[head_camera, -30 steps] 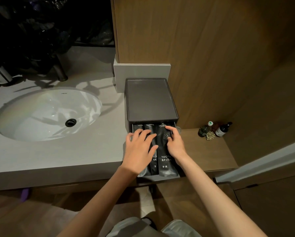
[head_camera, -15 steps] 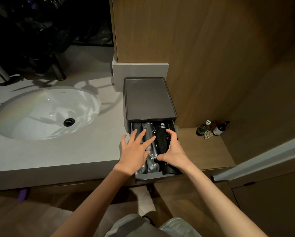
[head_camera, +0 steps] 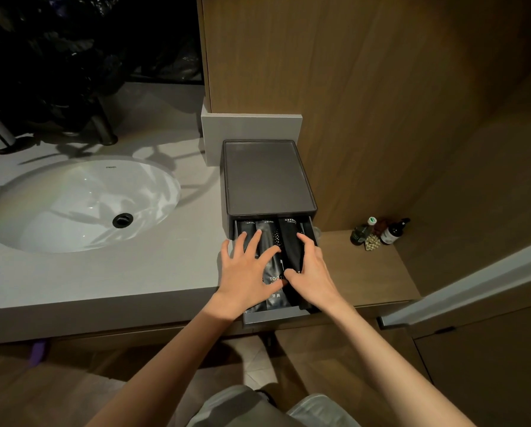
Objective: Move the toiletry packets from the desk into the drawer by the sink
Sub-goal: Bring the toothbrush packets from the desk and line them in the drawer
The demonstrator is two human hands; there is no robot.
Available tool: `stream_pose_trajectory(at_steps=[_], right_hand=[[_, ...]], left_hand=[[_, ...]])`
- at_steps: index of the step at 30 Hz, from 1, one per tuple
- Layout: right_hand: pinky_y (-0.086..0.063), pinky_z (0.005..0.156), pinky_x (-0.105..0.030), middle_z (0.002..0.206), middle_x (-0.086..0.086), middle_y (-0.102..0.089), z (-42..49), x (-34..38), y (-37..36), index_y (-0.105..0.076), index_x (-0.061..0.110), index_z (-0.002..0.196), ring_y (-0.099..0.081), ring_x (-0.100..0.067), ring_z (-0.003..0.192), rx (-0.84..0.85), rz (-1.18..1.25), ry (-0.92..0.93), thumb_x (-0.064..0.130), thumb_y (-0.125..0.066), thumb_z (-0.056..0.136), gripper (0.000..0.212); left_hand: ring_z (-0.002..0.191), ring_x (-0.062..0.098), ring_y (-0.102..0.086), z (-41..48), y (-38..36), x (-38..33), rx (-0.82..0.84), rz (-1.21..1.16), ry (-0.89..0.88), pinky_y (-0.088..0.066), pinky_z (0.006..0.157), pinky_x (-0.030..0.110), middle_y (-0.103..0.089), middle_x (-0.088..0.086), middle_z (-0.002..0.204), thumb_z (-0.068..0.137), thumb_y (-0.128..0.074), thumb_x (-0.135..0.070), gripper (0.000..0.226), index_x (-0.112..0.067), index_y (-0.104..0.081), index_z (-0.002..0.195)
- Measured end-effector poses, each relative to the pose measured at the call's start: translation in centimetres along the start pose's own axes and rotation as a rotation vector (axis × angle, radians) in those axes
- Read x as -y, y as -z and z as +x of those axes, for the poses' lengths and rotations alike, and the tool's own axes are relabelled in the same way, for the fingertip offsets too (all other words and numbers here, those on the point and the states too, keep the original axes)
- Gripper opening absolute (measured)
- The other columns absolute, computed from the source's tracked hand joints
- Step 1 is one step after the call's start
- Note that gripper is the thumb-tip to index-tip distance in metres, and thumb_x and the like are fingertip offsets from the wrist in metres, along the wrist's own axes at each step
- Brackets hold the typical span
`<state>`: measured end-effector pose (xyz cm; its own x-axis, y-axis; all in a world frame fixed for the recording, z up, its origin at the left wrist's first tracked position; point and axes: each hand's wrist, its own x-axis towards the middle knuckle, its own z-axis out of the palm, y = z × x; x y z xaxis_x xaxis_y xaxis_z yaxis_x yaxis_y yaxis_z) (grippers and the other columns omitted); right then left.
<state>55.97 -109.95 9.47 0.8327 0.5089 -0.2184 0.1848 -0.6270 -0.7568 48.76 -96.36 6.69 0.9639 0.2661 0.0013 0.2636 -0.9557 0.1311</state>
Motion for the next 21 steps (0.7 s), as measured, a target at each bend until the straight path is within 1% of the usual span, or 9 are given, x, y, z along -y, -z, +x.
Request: stream_pose_trajectory(at_steps=[2,4,6,10,14,16,17,19,21], right_hand=[[-0.035,0.109,-0.041,0.152,-0.007,-0.021,0.3,0.2,-0.1,-0.012,0.03,0.15,-0.03,-0.025,0.139,0.026,0.003,0.009,0.01,-0.058,0.083,0.083],[-0.025,0.113,-0.043,0.156,-0.006,-0.018,0.6,0.3,-0.3,-0.011,0.028,0.151,-0.017,-0.026,0.144,0.043,-0.028,0.022,0.012,-0.059,0.084,0.085],[-0.017,0.115,-0.047,0.16,-0.007,-0.009,0.7,0.2,-0.4,-0.007,0.031,0.153,-0.005,-0.03,0.147,0.081,-0.059,0.016,0.015,-0.059,0.084,0.088],[-0.014,0.115,-0.05,0.161,-0.002,0.012,0.6,-0.3,-0.2,-0.005,0.039,0.152,0.01,-0.032,0.147,0.162,-0.085,0.011,0.024,-0.059,0.087,0.086],[-0.011,0.117,-0.041,0.161,-0.002,0.014,0.2,-1.0,0.5,-0.014,0.034,0.152,0.009,-0.022,0.148,0.216,-0.157,0.074,0.031,-0.055,0.094,0.071],[-0.012,0.118,-0.035,0.161,-0.001,0.012,-0.1,-1.5,0.7,-0.015,0.033,0.152,0.004,-0.021,0.149,0.254,-0.175,0.101,0.025,-0.051,0.097,0.066],[-0.016,0.116,-0.031,0.161,0.0,0.012,-0.3,-1.8,0.8,-0.015,0.032,0.152,0.0,-0.021,0.149,0.273,-0.188,0.115,0.021,-0.049,0.098,0.065],[-0.024,0.107,-0.019,0.162,-0.001,0.009,-0.5,-2.0,1.0,-0.015,0.032,0.152,-0.012,-0.021,0.148,0.3,-0.218,0.132,0.013,-0.049,0.097,0.067],[-0.022,0.108,-0.018,0.162,-0.002,0.006,-0.3,-1.9,1.0,-0.016,0.03,0.152,-0.014,-0.021,0.148,0.31,-0.238,0.137,0.009,-0.05,0.096,0.068]], left_hand=[[0.146,0.032,-0.009,0.0,0.0,0.1,-0.008,0.002,-0.004,-0.001,0.111,0.059,-0.014,0.002,0.161,0.077,-0.044,-0.073,0.071,-0.045,-0.029,0.14],[0.146,0.031,-0.011,0.0,0.1,0.4,-0.013,0.009,-0.013,-0.002,0.111,0.058,-0.015,0.002,0.16,0.076,-0.043,-0.073,0.07,-0.045,-0.031,0.14],[0.146,0.03,-0.013,0.0,0.1,0.6,-0.021,0.019,-0.026,-0.004,0.111,0.057,-0.018,0.001,0.16,0.077,-0.042,-0.073,0.069,-0.045,-0.033,0.139],[0.146,0.029,-0.016,-0.1,0.1,1.1,-0.042,0.035,-0.044,-0.005,0.111,0.057,-0.019,-0.001,0.16,0.078,-0.038,-0.074,0.066,-0.047,-0.033,0.138],[0.146,0.028,-0.015,0.0,0.3,1.3,-0.031,0.058,-0.058,-0.002,0.111,0.058,-0.015,-0.001,0.16,0.078,-0.032,-0.077,0.069,-0.047,-0.029,0.141],[0.146,0.028,-0.014,0.0,0.3,1.4,-0.03,0.068,-0.063,-0.001,0.111,0.058,-0.014,-0.001,0.161,0.078,-0.03,-0.078,0.07,-0.048,-0.027,0.141],[0.146,0.027,-0.014,0.0,0.3,1.4,-0.03,0.07,-0.066,-0.001,0.111,0.058,-0.014,-0.002,0.161,0.078,-0.03,-0.079,0.07,-0.048,-0.027,0.141],[0.146,0.027,-0.015,0.0,0.4,1.5,-0.031,0.071,-0.072,-0.002,0.111,0.058,-0.014,-0.002,0.161,0.079,-0.03,-0.078,0.069,-0.049,-0.027,0.141],[0.146,0.027,-0.015,0.0,0.6,1.6,-0.026,0.071,-0.077,-0.002,0.111,0.058,-0.013,-0.003,0.161,0.08,-0.031,-0.077,0.067,-0.05,-0.027,0.14]])
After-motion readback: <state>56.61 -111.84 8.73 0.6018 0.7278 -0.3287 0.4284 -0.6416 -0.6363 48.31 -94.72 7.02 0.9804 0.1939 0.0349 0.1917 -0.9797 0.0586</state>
